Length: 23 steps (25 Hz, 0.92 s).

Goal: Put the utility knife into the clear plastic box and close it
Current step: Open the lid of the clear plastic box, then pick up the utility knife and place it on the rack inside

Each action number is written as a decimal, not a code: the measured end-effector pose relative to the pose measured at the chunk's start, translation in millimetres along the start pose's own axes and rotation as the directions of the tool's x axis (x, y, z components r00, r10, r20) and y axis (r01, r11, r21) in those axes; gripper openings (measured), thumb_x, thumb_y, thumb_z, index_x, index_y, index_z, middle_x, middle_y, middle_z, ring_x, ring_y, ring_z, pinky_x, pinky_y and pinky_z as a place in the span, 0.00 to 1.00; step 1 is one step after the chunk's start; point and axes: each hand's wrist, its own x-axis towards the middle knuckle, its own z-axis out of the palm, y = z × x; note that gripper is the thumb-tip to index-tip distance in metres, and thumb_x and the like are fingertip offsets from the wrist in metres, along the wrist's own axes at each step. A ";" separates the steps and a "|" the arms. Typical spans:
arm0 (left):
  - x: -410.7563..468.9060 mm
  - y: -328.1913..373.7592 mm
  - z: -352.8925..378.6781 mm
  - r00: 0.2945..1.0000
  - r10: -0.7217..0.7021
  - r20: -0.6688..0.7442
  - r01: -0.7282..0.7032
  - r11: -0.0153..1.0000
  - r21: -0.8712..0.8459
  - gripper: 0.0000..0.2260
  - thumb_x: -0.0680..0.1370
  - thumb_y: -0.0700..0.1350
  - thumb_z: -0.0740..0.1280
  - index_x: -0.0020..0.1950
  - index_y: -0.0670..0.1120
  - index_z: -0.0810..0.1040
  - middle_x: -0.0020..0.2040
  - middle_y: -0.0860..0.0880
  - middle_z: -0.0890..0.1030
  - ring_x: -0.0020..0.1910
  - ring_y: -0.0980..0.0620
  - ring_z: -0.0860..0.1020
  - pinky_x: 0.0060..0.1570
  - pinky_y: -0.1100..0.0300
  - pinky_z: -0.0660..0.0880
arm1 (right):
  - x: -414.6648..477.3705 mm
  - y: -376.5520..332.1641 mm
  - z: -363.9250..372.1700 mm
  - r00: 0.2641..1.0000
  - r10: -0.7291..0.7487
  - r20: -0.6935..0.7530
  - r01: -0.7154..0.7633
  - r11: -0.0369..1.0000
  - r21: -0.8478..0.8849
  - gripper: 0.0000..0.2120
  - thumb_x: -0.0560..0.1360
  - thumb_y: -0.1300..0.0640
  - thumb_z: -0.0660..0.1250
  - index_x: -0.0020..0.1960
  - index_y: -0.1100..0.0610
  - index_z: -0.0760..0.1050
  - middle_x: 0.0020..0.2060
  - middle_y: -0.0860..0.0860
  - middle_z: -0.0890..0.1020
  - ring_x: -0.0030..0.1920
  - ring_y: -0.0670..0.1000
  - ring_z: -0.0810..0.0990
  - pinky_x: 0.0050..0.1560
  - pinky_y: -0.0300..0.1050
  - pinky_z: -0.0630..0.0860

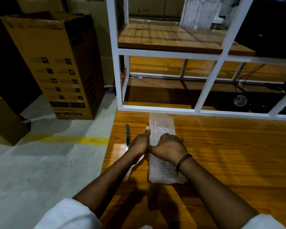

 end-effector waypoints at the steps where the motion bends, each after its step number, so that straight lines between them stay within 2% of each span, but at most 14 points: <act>1: -1.3 -0.1 -1.0 1.000 -0.001 -0.002 0.001 1.000 -0.003 0.30 0.83 0.66 0.47 0.64 0.52 0.83 0.63 0.42 0.84 0.61 0.43 0.82 0.66 0.44 0.78 | -0.7 -3.1 -2.9 0.999 -0.035 0.004 0.035 0.999 -0.034 0.39 0.60 0.24 0.58 0.58 0.51 0.78 0.51 0.54 0.83 0.50 0.58 0.80 0.51 0.50 0.77; 3: -1.6 0.6 -3.5 1.000 -0.012 0.005 0.012 1.000 -0.022 0.30 0.84 0.65 0.47 0.64 0.52 0.83 0.64 0.43 0.84 0.62 0.43 0.82 0.67 0.44 0.77 | -1.8 -7.0 -7.7 0.997 -0.068 0.038 0.071 0.995 -0.064 0.34 0.65 0.26 0.59 0.57 0.51 0.79 0.49 0.53 0.84 0.48 0.56 0.81 0.53 0.51 0.79; 5: -3.4 1.4 -4.1 1.000 -0.024 0.002 0.024 0.998 -0.050 0.29 0.83 0.65 0.47 0.57 0.53 0.85 0.60 0.43 0.86 0.57 0.45 0.83 0.66 0.43 0.78 | -4.1 -5.3 -15.1 0.993 -0.064 0.100 0.064 0.998 -0.005 0.35 0.66 0.25 0.58 0.58 0.51 0.79 0.51 0.54 0.83 0.48 0.55 0.81 0.53 0.52 0.80; 7: -5.8 3.1 -5.4 0.999 -0.039 0.005 0.039 0.996 -0.077 0.27 0.83 0.66 0.48 0.48 0.55 0.84 0.49 0.47 0.86 0.47 0.50 0.83 0.61 0.44 0.80 | -5.6 5.2 -26.7 0.988 -0.043 0.148 0.016 0.984 0.177 0.32 0.68 0.27 0.60 0.59 0.51 0.78 0.52 0.53 0.83 0.47 0.54 0.81 0.46 0.49 0.80; 9: -7.7 3.1 -8.8 0.998 -0.043 0.034 0.046 0.996 -0.077 0.27 0.84 0.65 0.48 0.50 0.52 0.83 0.48 0.50 0.85 0.47 0.52 0.82 0.55 0.49 0.81 | -8.4 22.9 -43.0 0.985 0.010 0.175 -0.082 0.907 0.413 0.26 0.73 0.32 0.62 0.58 0.52 0.78 0.50 0.52 0.84 0.46 0.54 0.83 0.40 0.49 0.81; 11: -8.0 1.6 -10.6 0.998 -0.041 0.047 0.045 0.996 -0.083 0.31 0.81 0.69 0.50 0.57 0.48 0.84 0.55 0.48 0.85 0.54 0.48 0.83 0.59 0.49 0.79 | -14.2 44.8 -57.0 0.994 0.055 0.091 -0.097 0.819 0.566 0.17 0.79 0.42 0.62 0.56 0.54 0.79 0.46 0.53 0.85 0.45 0.56 0.85 0.42 0.55 0.84; 13: 5.6 -10.2 -11.5 0.999 -0.020 0.039 0.024 0.994 -0.103 0.39 0.71 0.78 0.55 0.57 0.48 0.86 0.58 0.45 0.87 0.59 0.44 0.84 0.67 0.42 0.76 | -13.6 69.5 -62.9 0.988 0.119 -0.097 -0.042 0.816 0.577 0.10 0.79 0.53 0.62 0.57 0.54 0.77 0.47 0.55 0.85 0.46 0.59 0.86 0.47 0.62 0.84; 14: 10.2 -15.3 -11.6 0.999 0.004 0.039 0.000 0.995 -0.100 0.39 0.68 0.78 0.56 0.55 0.49 0.87 0.58 0.45 0.87 0.60 0.43 0.84 0.68 0.41 0.75 | -13.4 82.1 -62.4 0.975 0.155 -0.159 -0.040 0.827 0.560 0.12 0.77 0.57 0.63 0.60 0.51 0.76 0.48 0.55 0.85 0.46 0.59 0.86 0.48 0.63 0.84; 15: 6.1 -15.6 -10.7 0.999 0.023 0.025 -0.021 0.997 -0.074 0.35 0.71 0.76 0.57 0.53 0.49 0.86 0.58 0.44 0.87 0.59 0.44 0.84 0.68 0.42 0.75 | -13.0 92.9 -59.1 0.963 0.195 -0.187 -0.062 0.832 0.551 0.19 0.76 0.59 0.64 0.66 0.49 0.74 0.49 0.56 0.85 0.47 0.59 0.85 0.48 0.62 0.84; 17: -13.2 -13.3 -13.0 0.991 0.122 -0.052 -0.117 0.990 0.081 0.24 0.82 0.65 0.57 0.47 0.49 0.84 0.52 0.45 0.87 0.51 0.48 0.83 0.60 0.48 0.78 | -13.5 113.1 -47.8 0.941 0.258 -0.218 -0.095 0.822 0.561 0.24 0.77 0.63 0.64 0.72 0.52 0.70 0.53 0.58 0.85 0.49 0.60 0.84 0.47 0.58 0.83; 19: -23.5 -21.3 -21.9 0.931 0.315 -0.186 -0.241 0.910 0.337 0.19 0.85 0.55 0.60 0.43 0.45 0.82 0.38 0.48 0.83 0.39 0.50 0.80 0.43 0.56 0.76 | -12.7 129.7 -33.0 0.928 0.295 -0.227 -0.118 0.812 0.572 0.24 0.78 0.64 0.63 0.74 0.55 0.68 0.59 0.60 0.83 0.51 0.60 0.82 0.43 0.52 0.79; 20: -27.7 -24.6 -28.4 0.885 0.394 -0.249 -0.262 0.862 0.433 0.15 0.84 0.52 0.63 0.45 0.45 0.82 0.37 0.49 0.82 0.38 0.49 0.81 0.40 0.58 0.75 | -11.3 136.0 -26.2 0.923 0.311 -0.224 -0.129 0.802 0.583 0.24 0.79 0.65 0.63 0.74 0.56 0.68 0.61 0.60 0.81 0.53 0.61 0.81 0.43 0.50 0.78; 22: -26.7 -31.9 -40.6 0.826 0.458 -0.329 -0.213 0.793 0.570 0.11 0.81 0.50 0.67 0.52 0.44 0.84 0.46 0.47 0.85 0.44 0.48 0.83 0.42 0.60 0.75 | -5.9 147.5 -13.3 0.914 0.345 -0.215 -0.164 0.797 0.582 0.22 0.79 0.67 0.62 0.72 0.57 0.70 0.62 0.61 0.80 0.57 0.63 0.80 0.47 0.51 0.77; 23: -24.4 -34.3 -44.9 0.828 0.440 -0.348 -0.142 0.764 0.630 0.11 0.80 0.51 0.68 0.54 0.44 0.83 0.50 0.45 0.85 0.48 0.47 0.82 0.42 0.59 0.72 | -3.6 151.1 -8.4 0.909 0.361 -0.206 -0.187 0.798 0.573 0.20 0.78 0.68 0.63 0.69 0.58 0.72 0.61 0.60 0.80 0.57 0.63 0.80 0.49 0.54 0.78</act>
